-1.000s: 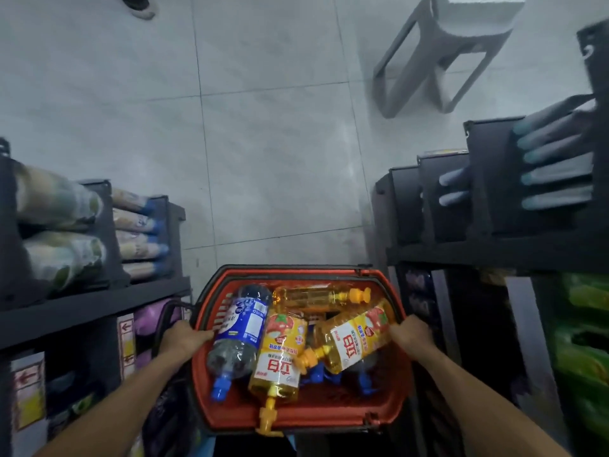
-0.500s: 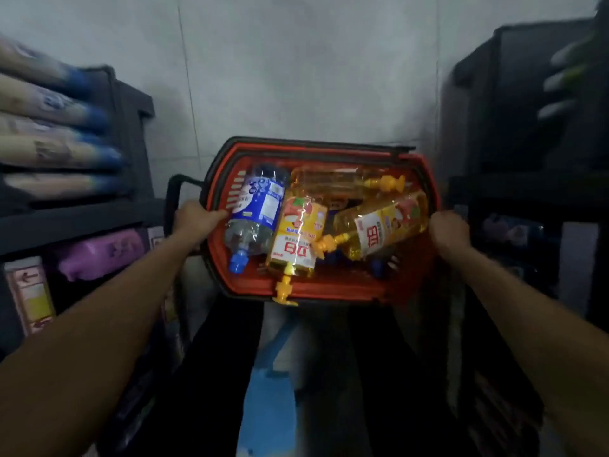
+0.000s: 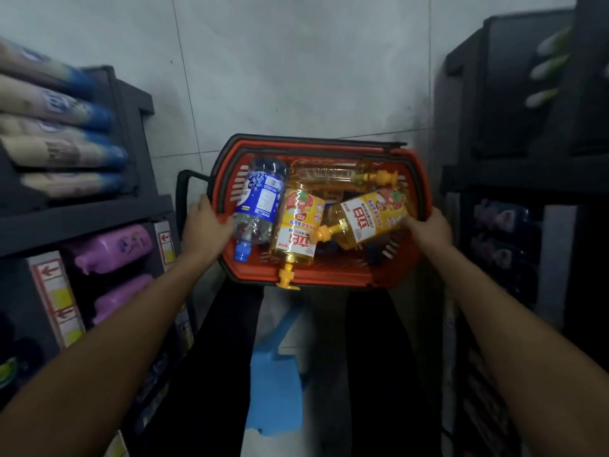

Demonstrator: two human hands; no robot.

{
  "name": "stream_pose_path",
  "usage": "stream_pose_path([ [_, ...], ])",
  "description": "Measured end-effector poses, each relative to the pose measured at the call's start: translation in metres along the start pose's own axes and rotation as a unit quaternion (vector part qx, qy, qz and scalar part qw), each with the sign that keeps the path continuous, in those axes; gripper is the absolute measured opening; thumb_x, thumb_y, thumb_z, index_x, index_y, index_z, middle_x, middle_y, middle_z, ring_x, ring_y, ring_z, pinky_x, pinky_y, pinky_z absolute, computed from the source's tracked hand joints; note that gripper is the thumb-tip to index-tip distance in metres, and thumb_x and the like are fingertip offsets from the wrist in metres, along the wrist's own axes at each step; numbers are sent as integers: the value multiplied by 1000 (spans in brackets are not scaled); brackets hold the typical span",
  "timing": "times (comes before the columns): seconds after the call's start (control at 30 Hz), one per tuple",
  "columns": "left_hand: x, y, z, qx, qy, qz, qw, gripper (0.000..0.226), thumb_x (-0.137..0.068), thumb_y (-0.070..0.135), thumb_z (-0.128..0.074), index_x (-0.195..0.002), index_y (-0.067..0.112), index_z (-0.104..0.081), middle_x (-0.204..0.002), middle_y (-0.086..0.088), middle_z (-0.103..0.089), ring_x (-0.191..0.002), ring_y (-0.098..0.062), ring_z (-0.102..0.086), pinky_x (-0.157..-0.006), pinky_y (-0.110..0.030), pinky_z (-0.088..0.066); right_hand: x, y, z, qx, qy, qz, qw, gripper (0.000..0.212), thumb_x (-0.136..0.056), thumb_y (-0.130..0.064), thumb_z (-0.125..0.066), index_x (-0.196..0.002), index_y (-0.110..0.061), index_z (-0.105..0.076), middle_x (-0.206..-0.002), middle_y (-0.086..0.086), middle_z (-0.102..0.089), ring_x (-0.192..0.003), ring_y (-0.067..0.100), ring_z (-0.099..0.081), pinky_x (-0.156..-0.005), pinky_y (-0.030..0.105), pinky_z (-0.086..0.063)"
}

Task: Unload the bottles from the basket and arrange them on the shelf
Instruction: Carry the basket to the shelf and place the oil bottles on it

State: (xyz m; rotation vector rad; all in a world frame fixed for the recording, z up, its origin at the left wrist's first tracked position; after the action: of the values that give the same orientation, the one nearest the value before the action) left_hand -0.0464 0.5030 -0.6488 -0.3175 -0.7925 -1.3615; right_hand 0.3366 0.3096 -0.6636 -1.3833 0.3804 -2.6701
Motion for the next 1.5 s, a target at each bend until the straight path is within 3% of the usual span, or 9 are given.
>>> stream_pose_path([
  [0.2, 26, 0, 8, -100, -103, -51, 988, 78, -91, 53, -66, -155, 29, -29, -157, -17, -28, -136, -41, -44, -104, -59, -49, 40, -4, 5, 54, -16, -7, 998, 63, -79, -28, -86, -134, -13, -59, -128, 11, -67, -118, 33, -64, -94, 42, -54],
  [0.4, 52, 16, 6, -144, -126, -140, 972, 69, -91, 35, -67, -153, 21, -37, -152, -13, -33, -134, -36, -43, -100, -51, -51, 100, 5, -7, 65, -53, 33, 996, 44, -84, -18, -82, -124, -13, -66, -112, 1, -66, -100, 14, -60, -68, 21, -44],
  [0.53, 70, 34, -12, -150, -103, -184, 966, 67, -92, 35, -67, -151, 20, -39, -149, -12, -36, -136, -35, -43, -100, -50, -52, 115, 17, -27, 105, -75, 94, 987, 42, -84, -26, -80, -123, -16, -67, -117, 3, -70, -108, 22, -67, -85, 29, -49],
  [0.77, 107, 65, -86, -209, -41, -325, 921, 73, -87, 41, -67, -152, 20, -41, -148, -14, -42, -128, -37, -50, -96, -53, -51, 101, 59, -53, 114, -35, 208, 971, 47, -87, -33, -73, -130, -17, -62, -125, 8, -61, -117, 27, -59, -96, 38, -50],
  [0.97, 103, 86, -138, -195, 23, -383, 902, 81, -91, 46, -65, -159, 25, -26, -160, -14, -32, -144, -33, -37, -108, -50, -44, 85, 76, -68, 199, 103, 368, 903, 44, -87, -30, -69, -126, -12, -59, -123, 12, -58, -111, 30, -57, -85, 40, -51],
  [1.13, 68, 82, -158, -209, 53, -420, 882, 87, -90, 51, -67, -161, 25, -23, -162, -12, -27, -146, -31, -33, -115, -50, -37, 56, 80, -88, 225, 176, 409, 866, 59, -92, -25, -62, -147, -12, -46, -152, 23, -37, -144, 38, -34, -112, 47, -39],
  [1.23, 59, 84, -160, -224, 59, -441, 867, 92, -86, 52, -71, -160, 26, -24, -157, -14, -31, -137, -33, -42, -107, -51, -45, 38, 81, -102, 271, 198, 423, 842, 61, -96, -21, -56, -154, -10, -39, -158, 29, -29, -149, 44, -26, -117, 54, -34],
  [1.4, 41, 83, -146, -249, 70, -489, 833, 83, -87, 57, -69, -157, 31, -31, -153, -7, -37, -110, -27, -61, -77, -40, -55, 17, 72, -110, 353, 244, 495, 756, 67, -94, -15, -60, -154, -5, -33, -156, 30, -32, -148, 46, -28, -120, 57, -28],
  [1.5, 29, 69, -136, -264, 49, -538, 799, 85, -92, 52, -63, -162, 31, -20, -147, -4, -45, -106, -22, -58, -78, -35, -53, 14, 71, -114, 371, 256, 492, 745, 67, -94, -15, -58, -154, -3, -31, -154, 31, -34, -147, 46, -29, -119, 58, -29],
])
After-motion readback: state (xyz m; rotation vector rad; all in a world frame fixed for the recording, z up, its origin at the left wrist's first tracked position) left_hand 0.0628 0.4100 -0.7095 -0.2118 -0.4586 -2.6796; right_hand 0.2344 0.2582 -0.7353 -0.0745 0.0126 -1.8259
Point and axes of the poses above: each hand's wrist, its own x-axis away from the middle knuckle, its own z-axis out of the back of the hand, y = z × x, the point moved 1 cm from there along -x, towards the middle knuckle
